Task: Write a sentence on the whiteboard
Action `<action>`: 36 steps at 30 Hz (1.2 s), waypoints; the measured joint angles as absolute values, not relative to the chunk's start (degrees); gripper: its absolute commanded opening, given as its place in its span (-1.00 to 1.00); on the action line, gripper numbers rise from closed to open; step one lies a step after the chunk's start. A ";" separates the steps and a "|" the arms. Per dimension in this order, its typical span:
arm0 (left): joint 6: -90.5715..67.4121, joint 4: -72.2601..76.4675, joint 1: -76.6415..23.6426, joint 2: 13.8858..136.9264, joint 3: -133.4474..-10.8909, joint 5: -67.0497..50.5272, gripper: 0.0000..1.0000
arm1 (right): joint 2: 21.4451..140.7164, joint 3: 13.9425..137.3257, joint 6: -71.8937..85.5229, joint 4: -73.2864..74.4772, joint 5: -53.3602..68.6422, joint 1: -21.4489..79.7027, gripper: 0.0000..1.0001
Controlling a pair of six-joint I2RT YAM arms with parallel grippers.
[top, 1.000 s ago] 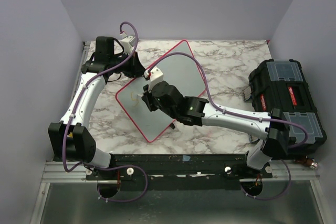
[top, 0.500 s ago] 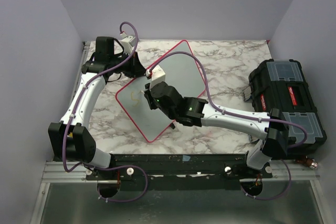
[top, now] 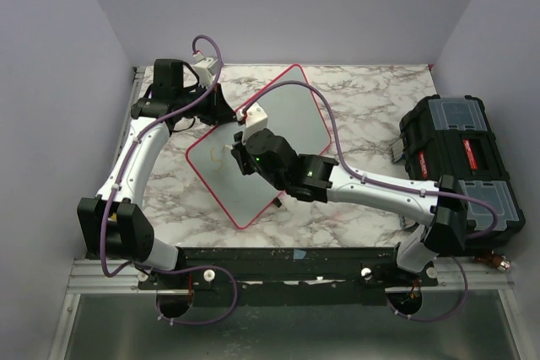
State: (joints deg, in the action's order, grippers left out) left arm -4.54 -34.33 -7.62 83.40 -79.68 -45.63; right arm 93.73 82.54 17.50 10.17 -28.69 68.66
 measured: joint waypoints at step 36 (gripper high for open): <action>-4.51 -34.13 -7.62 82.70 -79.07 -45.34 -1.00 | 96.88 88.36 19.57 12.56 -28.75 68.66 -0.99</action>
